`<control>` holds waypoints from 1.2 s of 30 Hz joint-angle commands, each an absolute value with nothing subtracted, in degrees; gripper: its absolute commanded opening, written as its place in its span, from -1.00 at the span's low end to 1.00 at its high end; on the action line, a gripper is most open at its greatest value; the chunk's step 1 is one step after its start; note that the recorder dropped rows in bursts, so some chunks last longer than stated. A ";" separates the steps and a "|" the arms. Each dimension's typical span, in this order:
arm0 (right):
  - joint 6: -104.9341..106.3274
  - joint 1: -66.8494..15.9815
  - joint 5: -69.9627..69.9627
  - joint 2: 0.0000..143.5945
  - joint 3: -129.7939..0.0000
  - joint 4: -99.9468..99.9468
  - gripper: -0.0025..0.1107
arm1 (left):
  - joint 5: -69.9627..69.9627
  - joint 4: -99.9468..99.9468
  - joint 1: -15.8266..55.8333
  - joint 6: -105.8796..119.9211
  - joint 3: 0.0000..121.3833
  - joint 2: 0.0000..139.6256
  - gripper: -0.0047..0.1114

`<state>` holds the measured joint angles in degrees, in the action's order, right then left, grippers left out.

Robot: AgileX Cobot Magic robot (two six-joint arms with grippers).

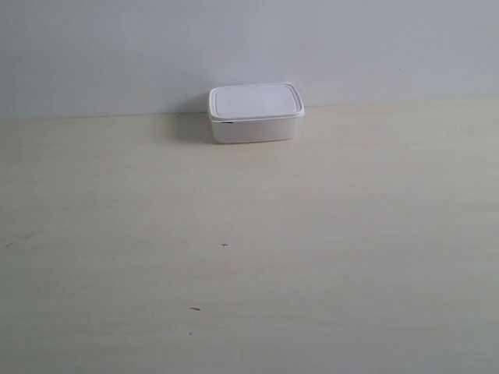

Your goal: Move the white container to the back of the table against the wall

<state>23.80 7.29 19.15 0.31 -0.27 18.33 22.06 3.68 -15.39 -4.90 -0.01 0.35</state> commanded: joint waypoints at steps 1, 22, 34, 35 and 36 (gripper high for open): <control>23.85 7.68 18.73 0.00 0.00 18.00 -0.96 | 21.14 3.49 -15.09 -4.71 0.00 0.00 -0.92; 8.55 5.95 18.23 0.00 0.00 10.99 -0.96 | 21.14 3.49 -15.09 -4.71 0.00 0.00 -0.92; 8.55 5.95 18.23 0.00 0.00 10.99 -0.96 | 21.14 3.49 -15.09 -4.71 0.00 0.00 -0.92; 8.55 5.95 18.23 0.00 0.00 10.99 -0.96 | 21.14 3.49 -15.09 -4.71 0.00 0.00 -0.92; 8.55 5.95 18.23 0.00 0.00 10.99 -0.96 | 21.14 3.49 -15.09 -4.71 0.00 0.00 -0.92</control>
